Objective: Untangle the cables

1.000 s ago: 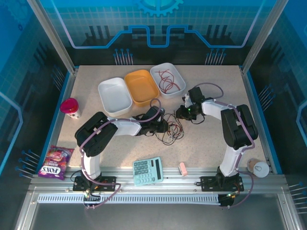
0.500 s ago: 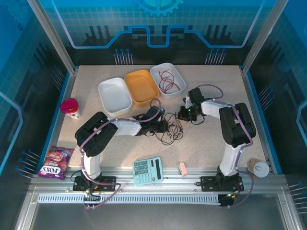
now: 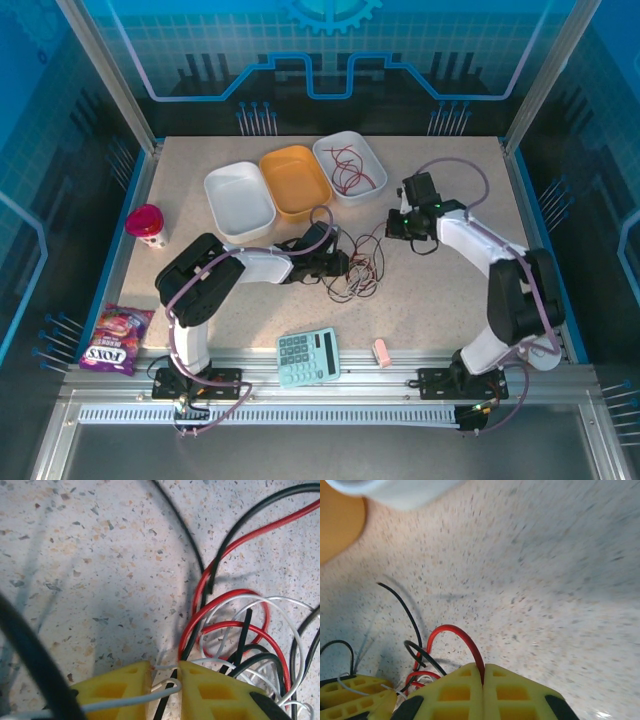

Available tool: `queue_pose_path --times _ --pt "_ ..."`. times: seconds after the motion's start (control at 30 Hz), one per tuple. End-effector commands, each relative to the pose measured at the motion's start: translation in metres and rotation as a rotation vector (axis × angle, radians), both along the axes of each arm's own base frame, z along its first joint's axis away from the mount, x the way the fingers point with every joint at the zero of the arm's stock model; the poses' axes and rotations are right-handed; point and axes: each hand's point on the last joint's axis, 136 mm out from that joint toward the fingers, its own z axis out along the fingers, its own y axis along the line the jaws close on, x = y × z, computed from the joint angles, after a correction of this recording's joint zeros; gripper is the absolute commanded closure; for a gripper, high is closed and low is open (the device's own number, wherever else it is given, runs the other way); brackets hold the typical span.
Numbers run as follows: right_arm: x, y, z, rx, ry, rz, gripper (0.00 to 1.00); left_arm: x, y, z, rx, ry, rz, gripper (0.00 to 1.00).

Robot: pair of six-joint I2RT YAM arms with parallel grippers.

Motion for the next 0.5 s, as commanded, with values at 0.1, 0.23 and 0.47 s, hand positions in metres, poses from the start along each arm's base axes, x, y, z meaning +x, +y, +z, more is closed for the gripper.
queue_pose_path --times 0.1,0.23,0.47 --pt "-0.015 -0.035 0.058 -0.171 -0.129 -0.063 1.00 -0.002 0.019 -0.014 0.030 0.044 0.055 0.79" --pt "-0.021 -0.044 0.106 -0.193 -0.234 -0.079 1.00 -0.002 0.018 -0.015 0.022 0.049 0.054 0.80" --pt "-0.030 -0.043 0.180 -0.169 -0.404 -0.065 1.00 -0.002 0.017 -0.017 0.019 0.056 0.055 0.81"
